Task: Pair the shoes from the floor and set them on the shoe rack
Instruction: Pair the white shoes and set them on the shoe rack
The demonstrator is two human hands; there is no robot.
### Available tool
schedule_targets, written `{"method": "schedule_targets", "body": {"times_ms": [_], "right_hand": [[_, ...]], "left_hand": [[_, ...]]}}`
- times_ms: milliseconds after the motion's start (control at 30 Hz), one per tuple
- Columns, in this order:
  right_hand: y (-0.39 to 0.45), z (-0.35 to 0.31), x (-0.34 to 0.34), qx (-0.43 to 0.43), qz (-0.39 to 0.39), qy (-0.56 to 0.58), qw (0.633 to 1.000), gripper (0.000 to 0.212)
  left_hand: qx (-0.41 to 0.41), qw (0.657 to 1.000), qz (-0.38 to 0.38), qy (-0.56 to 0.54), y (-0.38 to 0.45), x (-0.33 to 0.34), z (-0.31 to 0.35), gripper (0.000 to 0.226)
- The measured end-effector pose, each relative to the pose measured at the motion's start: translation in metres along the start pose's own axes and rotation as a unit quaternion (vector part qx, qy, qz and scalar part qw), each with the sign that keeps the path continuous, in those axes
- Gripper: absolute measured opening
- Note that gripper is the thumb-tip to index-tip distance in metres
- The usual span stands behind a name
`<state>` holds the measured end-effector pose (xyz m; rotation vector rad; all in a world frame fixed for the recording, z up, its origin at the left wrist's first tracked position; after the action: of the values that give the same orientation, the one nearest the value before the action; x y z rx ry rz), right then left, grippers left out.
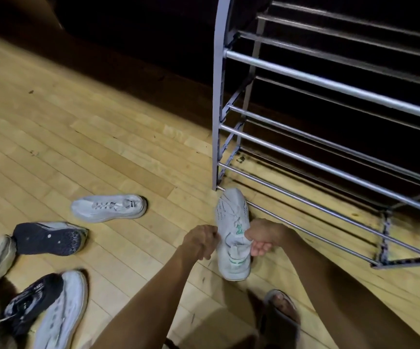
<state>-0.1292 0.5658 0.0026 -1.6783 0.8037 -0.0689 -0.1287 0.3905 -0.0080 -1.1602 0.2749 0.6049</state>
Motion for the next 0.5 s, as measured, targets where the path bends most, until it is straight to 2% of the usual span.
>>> {"method": "schedule_targets", "body": {"times_ms": [67, 133, 233, 300, 367, 500], "right_hand": [[0.002, 0.002, 0.0, 0.004, 0.015, 0.037, 0.999, 0.022], [0.006, 0.004, -0.003, -0.003, 0.045, 0.094, 0.995, 0.025], [0.012, 0.006, -0.014, -0.033, 0.105, 0.145, 0.983, 0.024], [0.019, 0.008, -0.023, -0.043, 0.146, 0.163, 0.975, 0.026], [0.027, 0.011, -0.033, -0.045, 0.179, 0.18, 0.966, 0.027], [0.039, 0.014, -0.052, -0.043, 0.236, 0.186, 0.953, 0.026]], "left_hand": [[-0.001, 0.999, 0.033, -0.012, 0.002, -0.002, 0.002, 0.013], [0.001, 0.992, 0.103, -0.071, 0.004, -0.007, 0.004, 0.005], [-0.004, 0.969, 0.155, -0.191, 0.014, -0.016, 0.011, 0.027], [-0.008, 0.937, 0.147, -0.317, 0.02, -0.019, 0.016, 0.025], [-0.016, 0.893, 0.104, -0.437, 0.027, -0.019, 0.019, 0.018], [0.001, 0.81, 0.055, -0.584, 0.039, -0.019, 0.032, 0.033]]}}
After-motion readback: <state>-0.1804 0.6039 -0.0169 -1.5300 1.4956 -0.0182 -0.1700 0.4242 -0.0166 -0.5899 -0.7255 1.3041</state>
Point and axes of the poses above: each hand's wrist, its own y-axis towards the middle knuckle, its own x-axis out of the palm, z = x × y, the point moved 2 cm from there along y, towards the middle knuckle, and after that the axes turned 9 degrees about -y, right-handed, at the moved point
